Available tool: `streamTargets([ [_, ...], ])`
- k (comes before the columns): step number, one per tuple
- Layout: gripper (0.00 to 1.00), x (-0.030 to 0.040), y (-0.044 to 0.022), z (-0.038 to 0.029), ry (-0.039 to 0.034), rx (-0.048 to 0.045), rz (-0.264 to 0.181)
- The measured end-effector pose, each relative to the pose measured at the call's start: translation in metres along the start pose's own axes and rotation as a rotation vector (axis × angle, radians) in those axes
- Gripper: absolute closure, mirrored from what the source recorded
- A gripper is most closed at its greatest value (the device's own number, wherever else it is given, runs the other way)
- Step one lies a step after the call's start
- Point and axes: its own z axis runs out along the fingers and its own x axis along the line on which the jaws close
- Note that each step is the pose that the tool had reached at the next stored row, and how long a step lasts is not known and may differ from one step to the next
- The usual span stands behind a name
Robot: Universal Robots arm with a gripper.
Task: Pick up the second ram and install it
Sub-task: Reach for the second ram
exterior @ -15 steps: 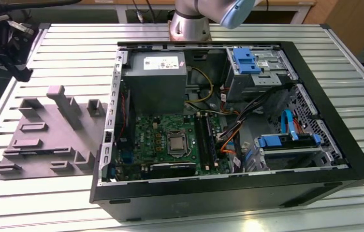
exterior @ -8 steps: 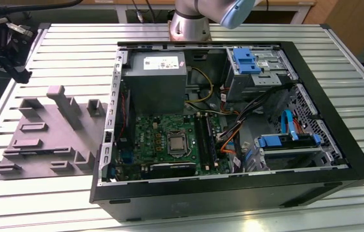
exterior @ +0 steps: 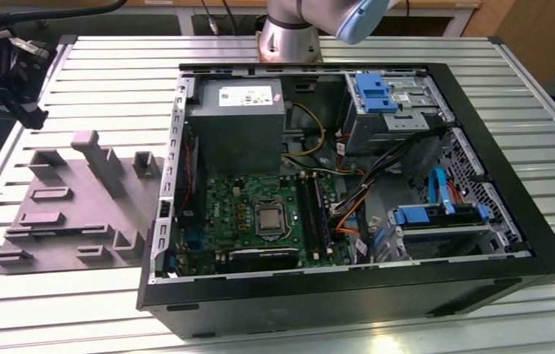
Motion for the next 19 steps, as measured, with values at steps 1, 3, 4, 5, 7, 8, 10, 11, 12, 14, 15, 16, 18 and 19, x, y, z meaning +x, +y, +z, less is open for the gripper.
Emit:
streamTargets([
  [1,0.89,0.0001,-0.0001,0.0001,0.0000,0.0001,0.000],
  [3,0.89,0.0003,-0.0005,0.0004,0.0000,0.0001,0.000],
  [4,0.89,0.0004,-0.0006,0.0005,0.0000,0.0001,0.000],
  [5,0.89,0.0004,-0.0008,0.0006,0.0001,0.0001,0.000],
  [7,0.89,0.0007,-0.0011,0.0008,-0.0001,0.0000,0.000],
  [8,0.89,0.0007,-0.0013,0.0008,0.0000,0.0000,0.000],
  [10,0.89,0.0008,-0.0018,0.0009,0.0000,0.0001,0.000],
  [11,0.89,0.0008,-0.0021,0.0010,0.0000,0.0000,0.000],
  [12,0.89,0.0008,-0.0023,0.0010,0.0000,0.0000,0.000],
  [14,0.89,0.0009,-0.0029,0.0011,0.0001,0.0000,0.000],
  [15,0.89,0.0009,-0.0032,0.0012,0.0001,-0.0002,0.000],
  [16,0.89,0.0009,-0.0036,0.0012,0.0001,-0.0002,0.000],
  [18,0.89,0.0010,-0.0041,0.0015,-0.0001,-0.0003,0.000],
  [19,0.89,0.0010,-0.0044,0.0015,0.0001,-0.0002,0.000],
])
